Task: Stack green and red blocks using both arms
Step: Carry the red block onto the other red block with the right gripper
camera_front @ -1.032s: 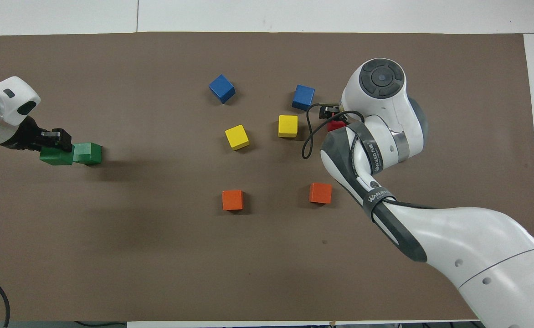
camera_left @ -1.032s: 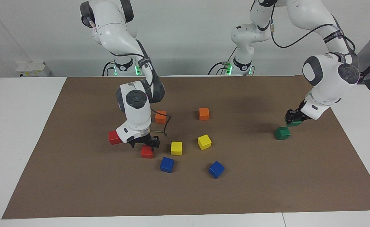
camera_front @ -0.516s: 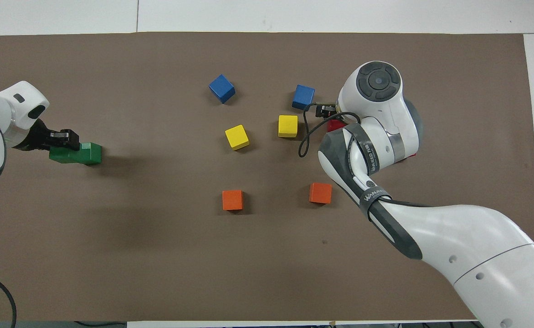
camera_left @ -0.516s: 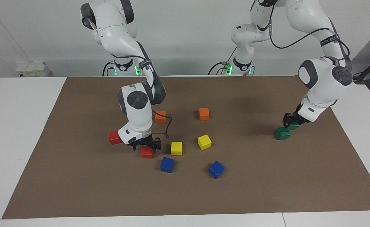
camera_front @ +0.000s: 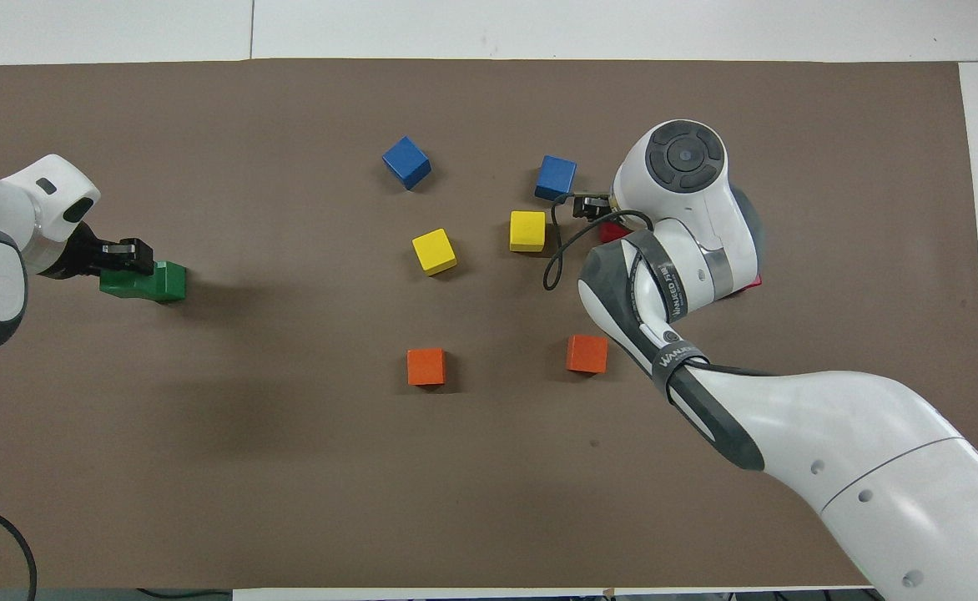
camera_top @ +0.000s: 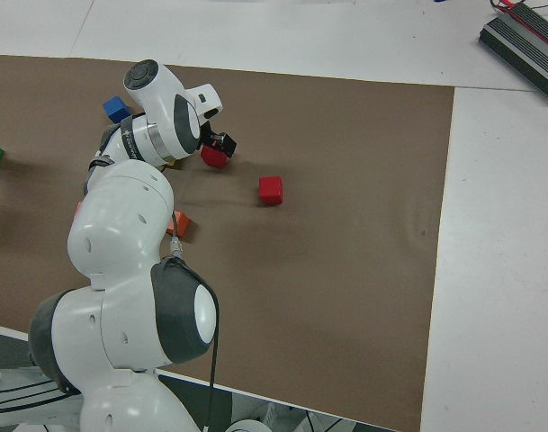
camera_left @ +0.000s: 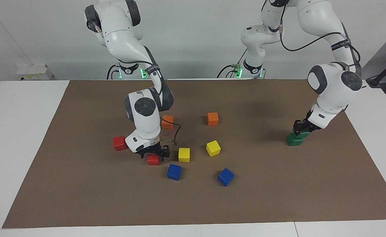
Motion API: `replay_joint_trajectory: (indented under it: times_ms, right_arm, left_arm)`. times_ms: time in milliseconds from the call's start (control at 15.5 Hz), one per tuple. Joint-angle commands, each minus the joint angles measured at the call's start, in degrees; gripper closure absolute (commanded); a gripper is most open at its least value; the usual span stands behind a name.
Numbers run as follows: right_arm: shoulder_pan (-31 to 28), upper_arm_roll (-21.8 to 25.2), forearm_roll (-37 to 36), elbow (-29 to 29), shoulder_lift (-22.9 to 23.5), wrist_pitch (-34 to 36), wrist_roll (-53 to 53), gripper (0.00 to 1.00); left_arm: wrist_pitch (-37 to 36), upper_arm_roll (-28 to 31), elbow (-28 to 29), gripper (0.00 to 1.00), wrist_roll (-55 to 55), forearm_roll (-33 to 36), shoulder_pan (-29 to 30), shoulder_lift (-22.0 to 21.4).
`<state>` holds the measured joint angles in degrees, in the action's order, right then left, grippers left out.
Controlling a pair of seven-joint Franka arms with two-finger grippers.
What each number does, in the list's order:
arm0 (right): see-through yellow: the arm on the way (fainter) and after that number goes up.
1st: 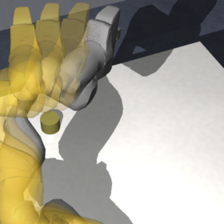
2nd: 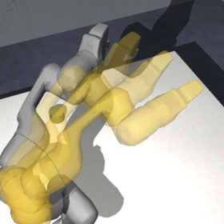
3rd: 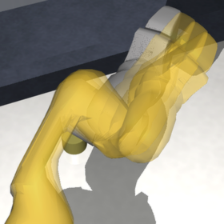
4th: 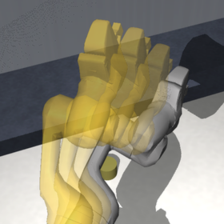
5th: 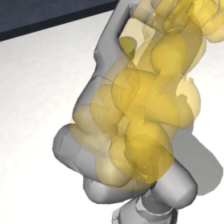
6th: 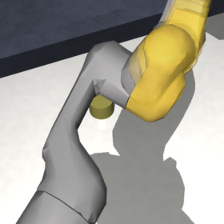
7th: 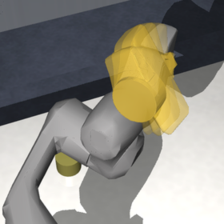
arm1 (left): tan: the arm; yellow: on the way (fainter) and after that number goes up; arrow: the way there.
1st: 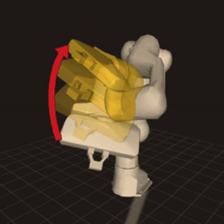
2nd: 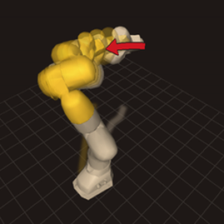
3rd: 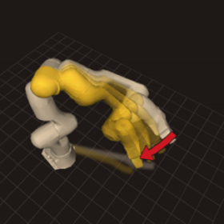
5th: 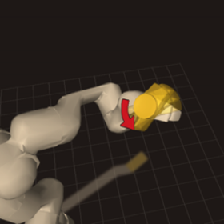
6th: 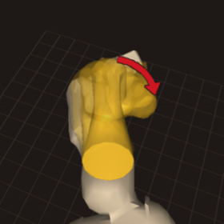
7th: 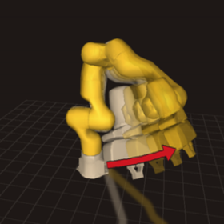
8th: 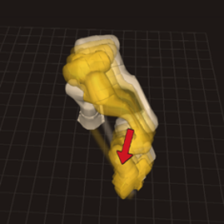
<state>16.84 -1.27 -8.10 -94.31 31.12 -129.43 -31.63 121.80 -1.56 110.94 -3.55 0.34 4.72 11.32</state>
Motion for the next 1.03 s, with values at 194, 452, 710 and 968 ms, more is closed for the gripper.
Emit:
replay_joint_trajectory:
  times_ms: [194, 452, 710, 968]
  right_arm:
    - [-0.93, -0.75, -0.25, -1.40, -0.27, -0.57, 1.14, 0.12]
    - [-0.93, -0.75, 1.23, -1.40, -0.36, -0.04, 1.31, 0.25]
    - [-0.93, -0.75, 1.33, -1.40, -0.45, 0.49, 1.49, 0.52]
    - [-1.11, -0.75, 1.33, -0.18, -0.71, 3.82, 3.07, 1.00]
  left_arm:
    - [3.00, 0.33, 1.65, 1.00, 0.74, -0.78, -0.50, 0.10]
    - [3.62, 0.33, 1.65, 1.00, 0.74, -0.78, -0.50, 0.37]
    - [3.97, 0.33, 1.65, 1.00, 0.74, -0.78, -0.50, 0.72]
    - [4.76, 0.33, 2.44, 1.00, 0.65, -0.78, -0.59, 0.72]
